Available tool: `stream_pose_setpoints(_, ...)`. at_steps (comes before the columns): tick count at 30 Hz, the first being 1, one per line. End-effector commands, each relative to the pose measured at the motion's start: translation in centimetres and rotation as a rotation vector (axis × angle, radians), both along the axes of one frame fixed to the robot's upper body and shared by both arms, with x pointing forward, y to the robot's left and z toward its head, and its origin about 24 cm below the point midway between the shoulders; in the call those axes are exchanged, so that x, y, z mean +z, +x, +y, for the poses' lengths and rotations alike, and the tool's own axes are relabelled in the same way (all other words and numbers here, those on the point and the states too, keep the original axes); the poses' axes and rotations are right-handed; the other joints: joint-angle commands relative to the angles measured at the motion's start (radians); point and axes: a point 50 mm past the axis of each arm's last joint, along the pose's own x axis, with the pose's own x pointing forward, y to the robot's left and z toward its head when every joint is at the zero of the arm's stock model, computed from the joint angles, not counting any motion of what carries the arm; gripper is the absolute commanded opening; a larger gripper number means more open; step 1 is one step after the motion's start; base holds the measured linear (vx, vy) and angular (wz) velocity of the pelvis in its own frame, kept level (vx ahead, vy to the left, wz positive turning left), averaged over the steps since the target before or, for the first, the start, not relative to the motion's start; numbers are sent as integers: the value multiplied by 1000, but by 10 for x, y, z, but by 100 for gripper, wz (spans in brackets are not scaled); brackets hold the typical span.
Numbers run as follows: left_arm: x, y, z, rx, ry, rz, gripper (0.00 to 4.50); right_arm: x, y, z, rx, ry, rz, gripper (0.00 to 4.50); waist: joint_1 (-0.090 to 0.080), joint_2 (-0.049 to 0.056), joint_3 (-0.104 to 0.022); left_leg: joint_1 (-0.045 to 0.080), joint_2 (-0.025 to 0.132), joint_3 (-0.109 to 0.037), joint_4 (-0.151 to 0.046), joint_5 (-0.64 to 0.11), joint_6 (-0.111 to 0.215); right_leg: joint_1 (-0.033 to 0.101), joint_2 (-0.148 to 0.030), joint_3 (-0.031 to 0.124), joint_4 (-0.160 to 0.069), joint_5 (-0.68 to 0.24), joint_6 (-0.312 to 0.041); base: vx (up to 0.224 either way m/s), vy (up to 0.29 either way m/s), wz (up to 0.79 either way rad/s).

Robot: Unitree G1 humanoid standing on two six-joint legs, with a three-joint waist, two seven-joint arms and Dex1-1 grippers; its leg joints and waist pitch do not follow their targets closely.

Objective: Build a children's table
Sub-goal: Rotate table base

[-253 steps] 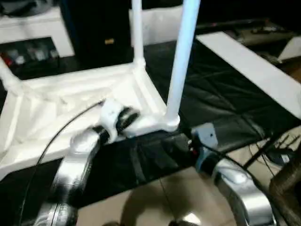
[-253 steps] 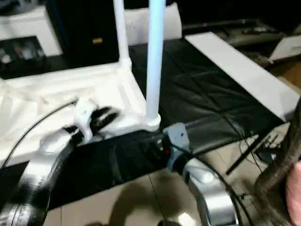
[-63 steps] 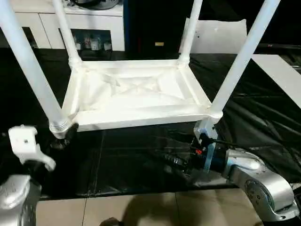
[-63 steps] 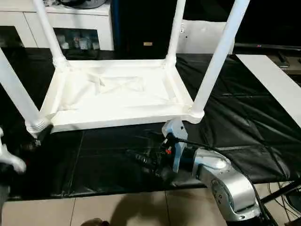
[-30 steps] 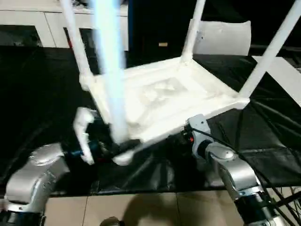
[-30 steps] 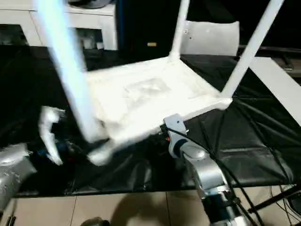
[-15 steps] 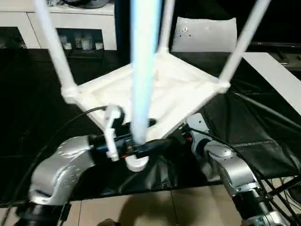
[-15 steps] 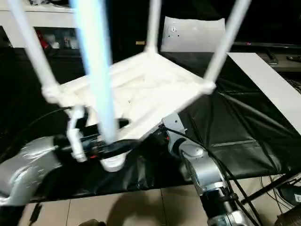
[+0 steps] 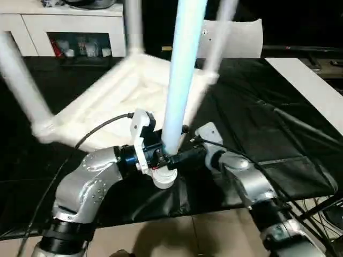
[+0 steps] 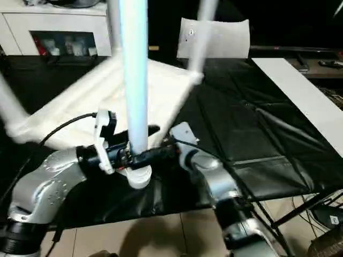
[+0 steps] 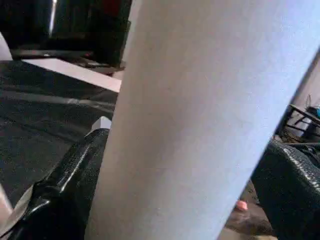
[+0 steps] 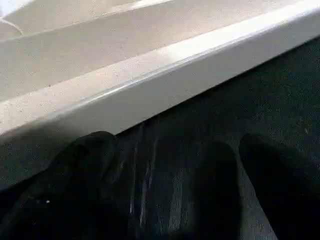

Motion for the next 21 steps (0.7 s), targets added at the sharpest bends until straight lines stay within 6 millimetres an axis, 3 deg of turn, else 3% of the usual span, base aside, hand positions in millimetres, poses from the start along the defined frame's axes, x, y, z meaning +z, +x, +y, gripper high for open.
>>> stream_pose_setpoints(1,7,-5,-25,-103,-19,-33,443,19,1,33,132,75,-71,450,11,9,-56,34,34,-10,-72,-167,-48,27,-58,28,-62,44,-221,0,0,0)
stream_pose_setpoints(6,9,0,-34,-85,-35,-57,443,16,-1,41,206,96,-68,450,8,9,-55,33,36,-10,-73,-182,-49,26,-58,27,-64,27,-226,0,0,0)
stream_pose_setpoints(15,14,19,-40,39,-48,-138,443,11,6,36,122,96,-76,450,9,13,-55,34,37,-12,-74,-196,-46,25,-61,28,-67,14,-229,0,0,0)
stream_pose_setpoints(16,15,20,-42,48,-45,-151,443,11,7,33,112,88,-81,450,10,11,-57,34,38,-12,-73,-191,-43,26,-61,27,-66,24,-232,0,0,0)
stream_pose_setpoints(17,15,21,-42,56,-42,-156,443,10,8,30,96,85,-81,450,12,17,-57,35,38,-12,-73,-188,-42,26,-61,27,-64,34,-234,0,0,0)
stream_pose_setpoints(18,15,21,-42,63,-39,-159,443,10,9,27,82,82,-81,450,10,14,-57,34,38,-12,-73,-186,-40,27,-60,27,-66,40,-233,0,0,0)
stream_pose_setpoints(19,14,25,-40,102,-19,-172,443,9,12,13,26,77,-86,450,12,16,-57,34,38,-13,-72,-181,-37,28,-61,27,-63,54,-236,0,0,0)
stream_pose_setpoints(21,13,27,-37,122,-9,-175,443,9,12,5,-4,78,-88,450,15,17,-58,34,38,-12,-71,-174,-31,28,-61,27,-63,68,-238,0,0,0)
